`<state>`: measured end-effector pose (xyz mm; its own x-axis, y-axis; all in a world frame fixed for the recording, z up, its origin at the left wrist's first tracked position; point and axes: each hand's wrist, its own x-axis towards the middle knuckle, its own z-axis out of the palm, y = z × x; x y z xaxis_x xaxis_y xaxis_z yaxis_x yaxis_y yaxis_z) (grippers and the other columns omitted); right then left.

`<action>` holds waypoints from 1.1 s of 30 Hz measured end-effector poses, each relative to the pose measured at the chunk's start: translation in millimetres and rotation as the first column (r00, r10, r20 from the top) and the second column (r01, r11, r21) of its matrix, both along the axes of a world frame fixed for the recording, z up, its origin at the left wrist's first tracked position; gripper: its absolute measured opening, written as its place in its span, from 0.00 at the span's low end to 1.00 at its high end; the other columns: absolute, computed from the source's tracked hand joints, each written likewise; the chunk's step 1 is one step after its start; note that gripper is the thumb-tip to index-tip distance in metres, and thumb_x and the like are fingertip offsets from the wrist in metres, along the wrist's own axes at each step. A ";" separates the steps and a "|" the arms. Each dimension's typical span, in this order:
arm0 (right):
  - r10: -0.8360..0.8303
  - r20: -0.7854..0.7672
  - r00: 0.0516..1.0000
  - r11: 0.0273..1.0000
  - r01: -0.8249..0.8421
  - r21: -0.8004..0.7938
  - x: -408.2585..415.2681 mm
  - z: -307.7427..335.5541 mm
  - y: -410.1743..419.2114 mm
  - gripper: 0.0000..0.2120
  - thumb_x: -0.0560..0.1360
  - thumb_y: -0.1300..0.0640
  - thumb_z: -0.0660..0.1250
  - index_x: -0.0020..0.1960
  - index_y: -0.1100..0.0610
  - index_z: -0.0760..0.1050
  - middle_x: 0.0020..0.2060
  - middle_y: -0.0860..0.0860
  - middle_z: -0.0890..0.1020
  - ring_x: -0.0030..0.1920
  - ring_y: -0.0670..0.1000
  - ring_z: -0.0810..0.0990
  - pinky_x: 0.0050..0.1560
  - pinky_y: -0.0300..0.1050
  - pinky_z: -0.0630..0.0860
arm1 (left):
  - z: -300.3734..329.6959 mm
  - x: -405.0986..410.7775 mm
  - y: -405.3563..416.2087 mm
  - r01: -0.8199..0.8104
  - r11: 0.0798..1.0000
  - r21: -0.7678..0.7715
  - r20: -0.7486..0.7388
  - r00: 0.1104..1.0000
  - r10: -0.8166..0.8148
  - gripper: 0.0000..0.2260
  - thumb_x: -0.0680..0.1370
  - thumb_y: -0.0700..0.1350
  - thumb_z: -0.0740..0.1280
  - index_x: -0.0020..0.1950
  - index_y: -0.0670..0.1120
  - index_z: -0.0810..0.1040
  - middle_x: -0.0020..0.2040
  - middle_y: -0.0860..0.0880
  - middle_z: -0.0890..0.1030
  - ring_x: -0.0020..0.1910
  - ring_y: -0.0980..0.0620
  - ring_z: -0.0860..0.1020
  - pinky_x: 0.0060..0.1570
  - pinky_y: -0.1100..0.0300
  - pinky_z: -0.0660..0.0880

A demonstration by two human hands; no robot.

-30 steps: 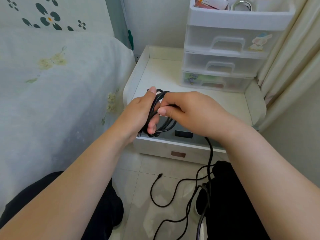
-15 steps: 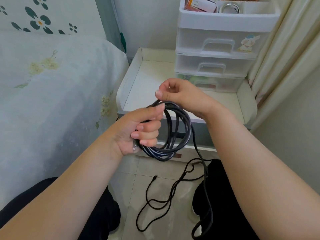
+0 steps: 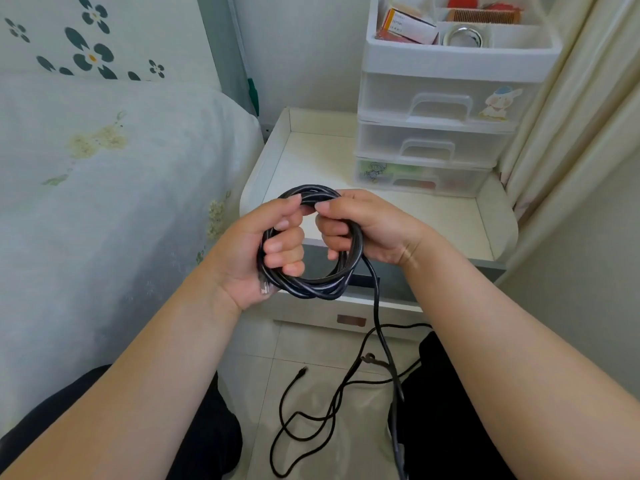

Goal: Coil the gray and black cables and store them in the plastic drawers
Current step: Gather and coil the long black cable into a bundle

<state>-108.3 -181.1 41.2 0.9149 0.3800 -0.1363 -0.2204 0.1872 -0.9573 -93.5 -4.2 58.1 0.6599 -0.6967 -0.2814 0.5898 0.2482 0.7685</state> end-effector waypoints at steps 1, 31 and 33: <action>-0.017 0.010 1.000 1.000 0.016 0.022 0.6 -0.3 2.4 0.07 0.74 0.58 0.61 0.45 0.55 0.79 0.26 0.47 0.65 0.25 0.46 0.66 0.32 0.42 0.76 | -0.2 -2.3 -0.4 -0.025 1.000 -0.008 0.004 1.000 0.025 0.13 0.73 0.50 0.63 0.31 0.49 0.64 0.18 0.54 0.65 0.16 0.58 0.67 0.20 0.66 0.69; -0.042 -0.424 0.905 0.943 0.176 0.283 -38.7 -13.4 26.4 0.24 0.76 0.49 0.58 0.65 0.63 0.69 0.59 0.68 0.77 0.46 0.60 0.83 0.56 0.55 0.77 | -2.0 51.3 22.5 -0.831 0.548 -0.091 -0.285 0.549 0.786 0.15 0.77 0.42 0.60 0.31 0.48 0.63 0.23 0.55 0.62 0.19 0.56 0.59 0.21 0.65 0.61; -0.035 -0.432 0.901 0.921 0.196 0.336 -40.1 -11.3 25.2 0.20 0.80 0.53 0.53 0.65 0.63 0.72 0.60 0.68 0.77 0.56 0.64 0.80 0.57 0.55 0.77 | -1.3 51.6 20.6 -0.861 0.505 -0.055 -0.245 0.502 0.830 0.15 0.77 0.42 0.60 0.31 0.47 0.63 0.23 0.53 0.62 0.20 0.55 0.58 0.22 0.65 0.61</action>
<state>-148.4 -155.9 29.9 0.8466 0.3711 -0.3815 -0.5314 0.5508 -0.6436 -41.9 16.4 56.8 0.9092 0.1286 -0.3960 0.1424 0.7977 0.5860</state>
